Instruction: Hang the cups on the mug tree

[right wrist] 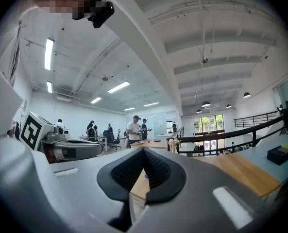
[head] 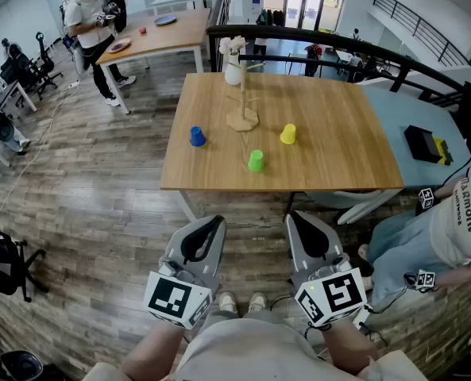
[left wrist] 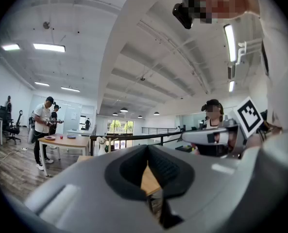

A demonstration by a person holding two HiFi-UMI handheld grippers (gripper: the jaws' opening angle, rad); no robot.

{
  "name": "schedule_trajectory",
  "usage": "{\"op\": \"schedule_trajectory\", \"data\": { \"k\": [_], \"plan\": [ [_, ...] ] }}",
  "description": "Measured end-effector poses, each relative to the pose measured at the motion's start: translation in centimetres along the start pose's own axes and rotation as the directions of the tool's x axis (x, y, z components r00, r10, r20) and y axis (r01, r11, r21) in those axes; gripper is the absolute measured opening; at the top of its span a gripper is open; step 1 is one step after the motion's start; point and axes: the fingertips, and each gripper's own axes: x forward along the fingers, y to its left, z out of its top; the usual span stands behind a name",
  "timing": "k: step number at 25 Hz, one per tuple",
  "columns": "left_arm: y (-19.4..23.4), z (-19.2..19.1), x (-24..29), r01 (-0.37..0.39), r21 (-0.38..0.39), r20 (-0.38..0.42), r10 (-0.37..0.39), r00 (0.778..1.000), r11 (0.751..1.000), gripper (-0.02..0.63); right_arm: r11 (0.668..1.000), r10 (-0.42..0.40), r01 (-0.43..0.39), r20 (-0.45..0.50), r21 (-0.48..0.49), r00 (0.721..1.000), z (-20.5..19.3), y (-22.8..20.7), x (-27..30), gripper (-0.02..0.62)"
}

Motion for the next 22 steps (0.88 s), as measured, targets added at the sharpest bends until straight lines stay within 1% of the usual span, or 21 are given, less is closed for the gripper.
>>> {"op": "schedule_trajectory", "data": {
  "k": [13, 22],
  "plan": [
    [-0.1, -0.9, -0.2, -0.024, -0.011, -0.021, 0.023, 0.999, 1.000, 0.000, 0.999, 0.027, -0.027, -0.014, 0.023, 1.000, -0.9, 0.2, 0.6, 0.000],
    [-0.6, -1.4, 0.3, -0.045, -0.024, -0.037, 0.044, 0.998, 0.999, 0.000, 0.998, 0.052, -0.050, -0.052, 0.032, 0.997, -2.1, -0.4, 0.5, 0.000]
  ]
}}
